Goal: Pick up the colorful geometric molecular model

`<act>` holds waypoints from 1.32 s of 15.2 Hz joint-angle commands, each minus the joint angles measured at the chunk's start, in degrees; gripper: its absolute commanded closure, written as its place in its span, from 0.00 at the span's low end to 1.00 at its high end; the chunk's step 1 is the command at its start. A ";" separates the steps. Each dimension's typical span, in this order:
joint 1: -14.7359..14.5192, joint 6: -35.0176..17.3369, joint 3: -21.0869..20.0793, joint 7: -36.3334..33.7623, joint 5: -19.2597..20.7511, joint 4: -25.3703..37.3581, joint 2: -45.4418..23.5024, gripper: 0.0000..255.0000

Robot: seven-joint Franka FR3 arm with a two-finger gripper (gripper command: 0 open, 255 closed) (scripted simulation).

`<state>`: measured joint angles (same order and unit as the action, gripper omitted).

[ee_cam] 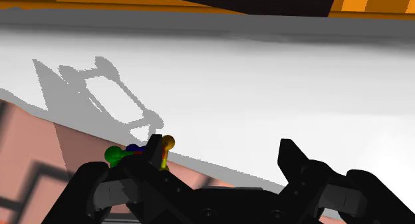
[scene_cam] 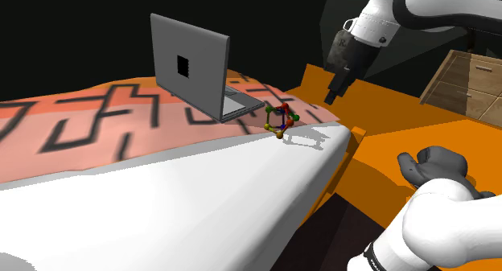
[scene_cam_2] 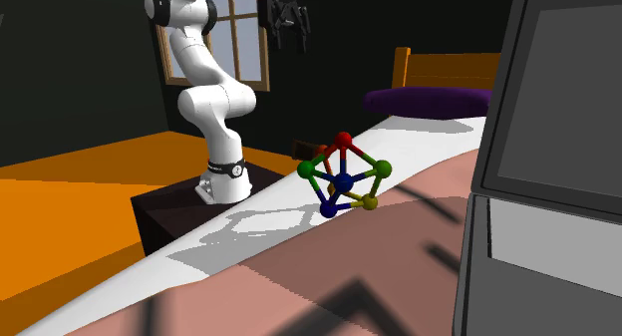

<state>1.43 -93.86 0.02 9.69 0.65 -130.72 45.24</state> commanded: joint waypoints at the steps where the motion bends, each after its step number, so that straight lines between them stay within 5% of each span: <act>1: 0.00 0.00 0.00 0.00 0.00 0.00 0.00 0.00; 10: 1.41 -14.16 2.14 3.59 4.48 1.66 -15.08 0.00; 20: 3.00 -25.85 4.08 6.35 8.44 10.82 -34.70 0.00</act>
<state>4.25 -118.91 3.87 15.67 8.73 -121.35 12.60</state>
